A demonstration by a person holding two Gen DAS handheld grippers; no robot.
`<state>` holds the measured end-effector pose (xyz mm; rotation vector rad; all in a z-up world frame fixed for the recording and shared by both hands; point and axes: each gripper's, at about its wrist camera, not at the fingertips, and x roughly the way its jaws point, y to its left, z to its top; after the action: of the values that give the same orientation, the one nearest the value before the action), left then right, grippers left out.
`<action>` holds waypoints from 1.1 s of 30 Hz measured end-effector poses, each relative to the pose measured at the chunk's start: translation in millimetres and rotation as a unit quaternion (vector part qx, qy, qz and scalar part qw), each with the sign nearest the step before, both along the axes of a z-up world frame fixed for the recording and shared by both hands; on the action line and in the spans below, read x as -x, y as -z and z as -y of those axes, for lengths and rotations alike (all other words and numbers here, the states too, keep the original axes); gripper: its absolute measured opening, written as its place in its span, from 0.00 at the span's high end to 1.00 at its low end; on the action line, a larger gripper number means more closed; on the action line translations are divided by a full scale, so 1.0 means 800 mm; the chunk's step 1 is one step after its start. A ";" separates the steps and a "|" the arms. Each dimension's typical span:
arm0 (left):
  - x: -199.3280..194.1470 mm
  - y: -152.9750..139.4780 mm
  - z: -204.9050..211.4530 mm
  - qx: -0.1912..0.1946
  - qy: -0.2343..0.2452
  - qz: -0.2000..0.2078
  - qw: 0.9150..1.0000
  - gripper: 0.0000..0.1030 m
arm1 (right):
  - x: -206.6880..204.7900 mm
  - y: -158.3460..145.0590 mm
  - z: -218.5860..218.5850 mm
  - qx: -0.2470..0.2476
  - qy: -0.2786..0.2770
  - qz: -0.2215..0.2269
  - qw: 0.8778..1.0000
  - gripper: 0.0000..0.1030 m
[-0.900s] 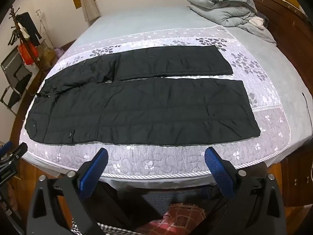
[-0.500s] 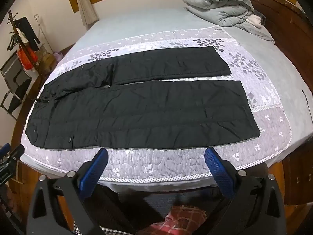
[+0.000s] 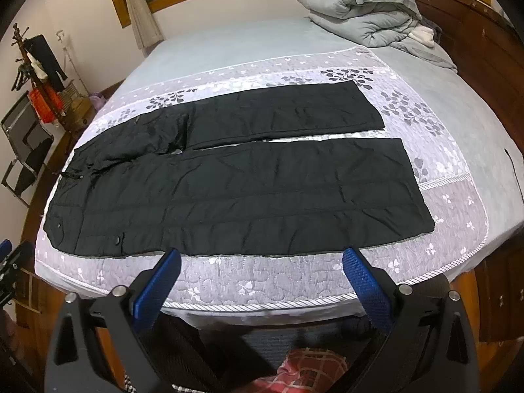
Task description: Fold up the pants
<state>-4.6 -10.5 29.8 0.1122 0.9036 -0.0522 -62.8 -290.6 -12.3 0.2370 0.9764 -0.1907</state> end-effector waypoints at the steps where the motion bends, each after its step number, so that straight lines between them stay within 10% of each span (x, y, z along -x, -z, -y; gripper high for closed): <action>1: 0.000 0.000 0.000 0.000 0.000 0.000 1.000 0.03 | 0.000 0.000 0.001 0.000 0.000 0.000 1.000 0.03; 33: 0.001 0.002 -0.001 -0.003 0.000 -0.001 1.000 0.03 | 0.001 0.003 0.004 0.002 0.008 -0.002 1.000 0.03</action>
<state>-5.2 -9.7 28.1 0.1169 0.9057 -0.0500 -63.8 -293.6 -14.8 0.2402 0.9778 -0.2076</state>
